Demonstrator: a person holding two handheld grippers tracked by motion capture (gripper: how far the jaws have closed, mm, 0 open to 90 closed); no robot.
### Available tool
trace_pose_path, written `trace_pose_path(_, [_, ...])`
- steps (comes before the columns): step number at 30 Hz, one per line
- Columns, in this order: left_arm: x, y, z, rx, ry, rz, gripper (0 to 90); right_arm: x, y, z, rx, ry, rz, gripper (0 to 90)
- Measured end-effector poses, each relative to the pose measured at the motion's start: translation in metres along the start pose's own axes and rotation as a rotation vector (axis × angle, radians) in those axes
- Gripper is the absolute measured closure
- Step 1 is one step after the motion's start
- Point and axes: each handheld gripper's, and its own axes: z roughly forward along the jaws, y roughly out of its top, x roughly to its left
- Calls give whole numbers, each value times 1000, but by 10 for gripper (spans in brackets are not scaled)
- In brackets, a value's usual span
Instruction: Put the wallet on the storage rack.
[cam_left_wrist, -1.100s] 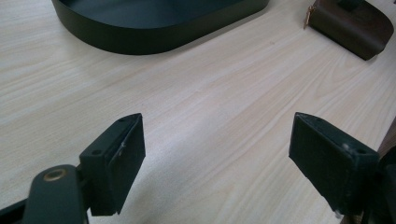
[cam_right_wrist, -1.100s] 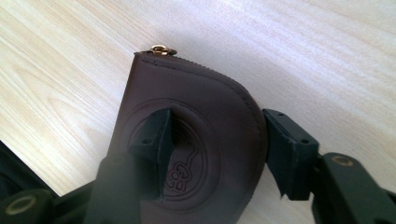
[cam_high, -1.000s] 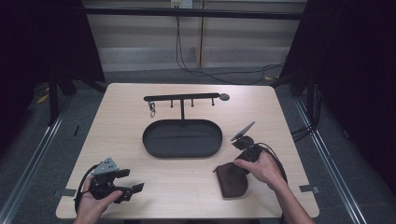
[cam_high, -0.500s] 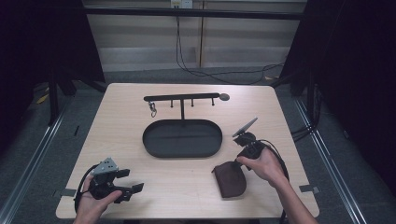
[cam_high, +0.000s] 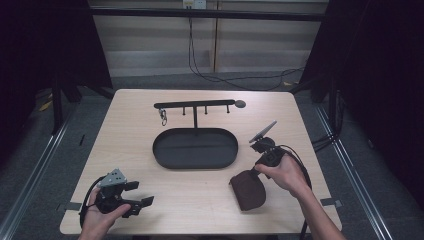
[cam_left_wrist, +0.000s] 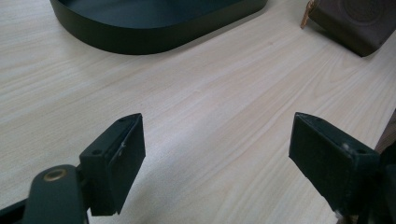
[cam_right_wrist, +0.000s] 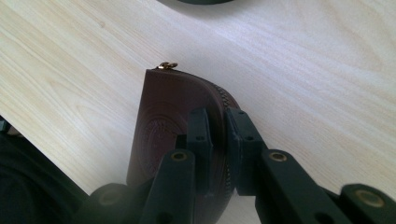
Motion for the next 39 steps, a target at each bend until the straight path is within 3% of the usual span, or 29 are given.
trace_pose_path(19, [2,0,-1,0,-5,-5,185,8,16,-20,32,-36,-16,843])
trace_pose_path(39, [5,0,-1,2,-5,-19,184,5,29,-36,51,-62,-26,859])
